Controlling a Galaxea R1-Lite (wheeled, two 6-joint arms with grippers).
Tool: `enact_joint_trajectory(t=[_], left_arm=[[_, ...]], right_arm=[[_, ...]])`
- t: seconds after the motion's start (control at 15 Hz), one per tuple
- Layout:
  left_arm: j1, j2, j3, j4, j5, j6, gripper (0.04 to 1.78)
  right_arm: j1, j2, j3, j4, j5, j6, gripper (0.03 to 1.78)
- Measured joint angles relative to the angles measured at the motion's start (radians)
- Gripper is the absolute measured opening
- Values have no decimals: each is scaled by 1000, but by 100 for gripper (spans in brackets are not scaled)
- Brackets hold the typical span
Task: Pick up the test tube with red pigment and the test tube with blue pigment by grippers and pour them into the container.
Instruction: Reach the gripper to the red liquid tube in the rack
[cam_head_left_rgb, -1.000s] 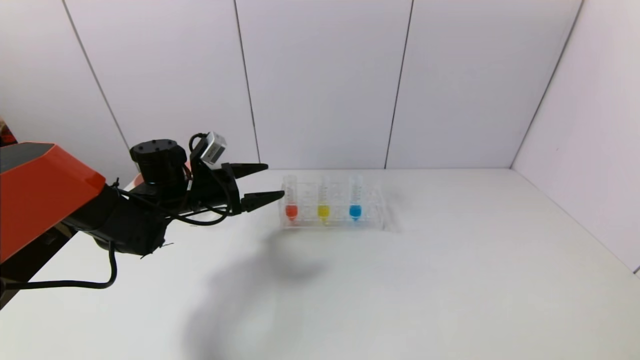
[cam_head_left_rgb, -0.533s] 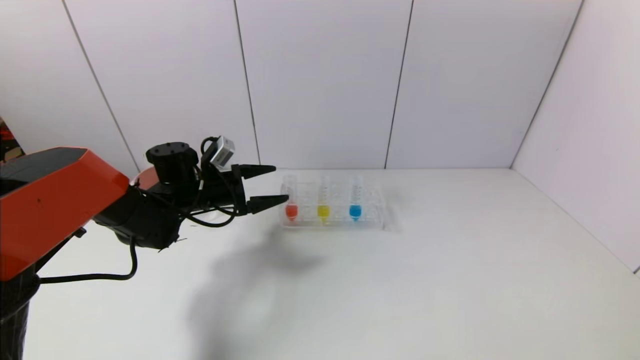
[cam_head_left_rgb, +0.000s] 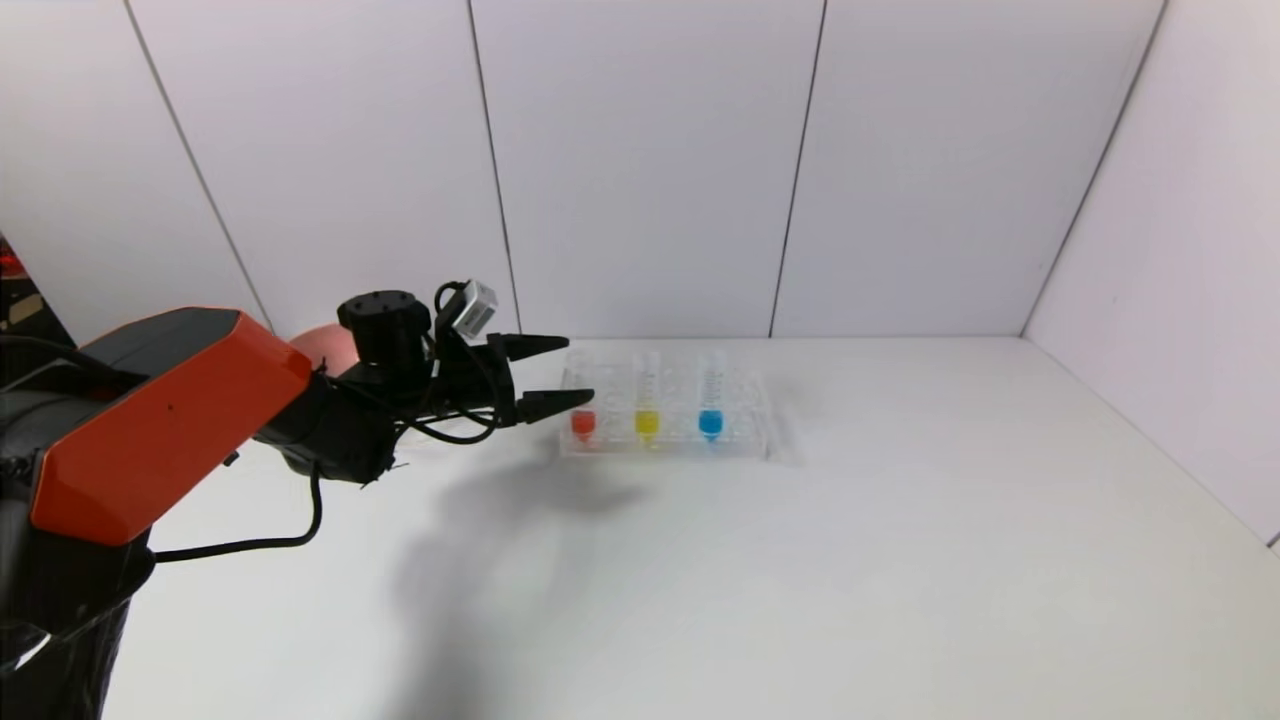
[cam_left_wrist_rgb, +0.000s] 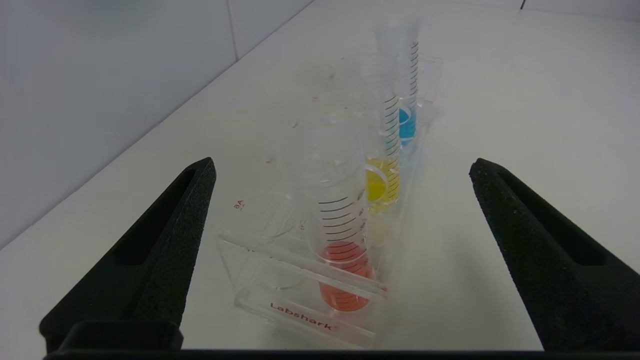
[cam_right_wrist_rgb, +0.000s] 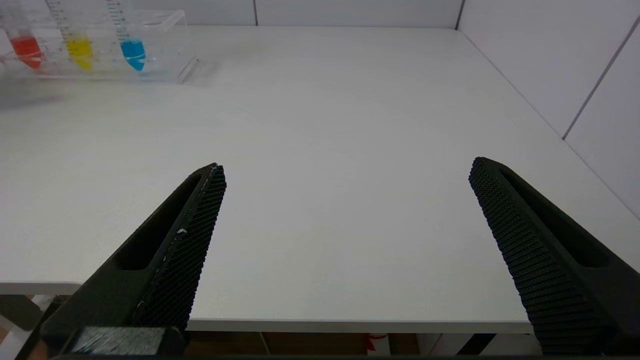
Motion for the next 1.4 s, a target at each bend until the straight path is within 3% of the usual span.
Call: enact_joint_trajectory(t=[0.4, 1.4], left_arm=[[-16, 48, -84, 30, 0, -37, 178], [-32, 96, -129, 36, -1, -68, 176]], right_arm=[[0, 0, 0, 0, 0, 0, 177], [0, 0, 0, 0, 0, 0, 177]])
